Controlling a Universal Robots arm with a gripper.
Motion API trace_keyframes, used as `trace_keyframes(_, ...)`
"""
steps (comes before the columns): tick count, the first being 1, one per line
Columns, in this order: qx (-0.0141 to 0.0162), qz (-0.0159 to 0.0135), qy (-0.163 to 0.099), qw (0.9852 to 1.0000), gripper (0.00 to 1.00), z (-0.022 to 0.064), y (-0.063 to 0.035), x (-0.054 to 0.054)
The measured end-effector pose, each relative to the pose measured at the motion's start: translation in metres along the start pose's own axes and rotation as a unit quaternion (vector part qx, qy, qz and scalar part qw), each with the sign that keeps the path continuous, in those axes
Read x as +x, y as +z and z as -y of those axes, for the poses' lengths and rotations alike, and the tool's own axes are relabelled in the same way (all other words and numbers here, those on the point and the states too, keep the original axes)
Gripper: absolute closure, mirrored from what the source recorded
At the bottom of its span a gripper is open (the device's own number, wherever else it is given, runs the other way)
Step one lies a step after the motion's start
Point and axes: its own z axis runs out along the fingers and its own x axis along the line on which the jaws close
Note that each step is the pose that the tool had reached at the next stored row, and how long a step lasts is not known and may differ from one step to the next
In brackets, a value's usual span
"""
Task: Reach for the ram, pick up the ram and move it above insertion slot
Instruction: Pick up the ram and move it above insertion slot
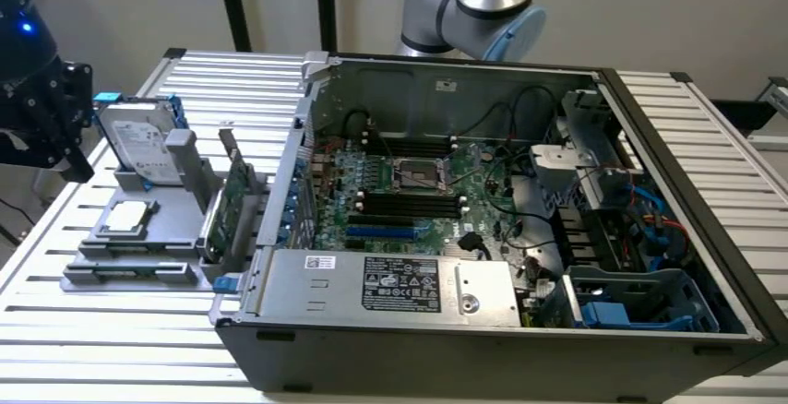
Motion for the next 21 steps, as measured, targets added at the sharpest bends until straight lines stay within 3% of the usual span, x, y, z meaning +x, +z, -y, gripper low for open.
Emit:
trace_keyframes(5, 0.0001, -0.0015, -0.046, 0.999, 0.89, 0.0001, 0.0014, 0.0)
trace_keyframes(10, 0.0003, -0.0016, -0.088, 0.9961, 0.89, -0.0001, 0.0033, 0.0)
trace_keyframes(14, 0.0007, -0.002, -0.103, 0.9946, 0.89, -0.002, 0.0036, 0.0001)
trace_keyframes(20, 0.0008, -0.0021, -0.104, 0.9945, 0.88, -0.0023, 0.0036, 0.0001)
trace_keyframes(21, 0.0008, -0.0021, -0.104, 0.9945, 0.82, -0.0023, 0.0036, 0.0001)
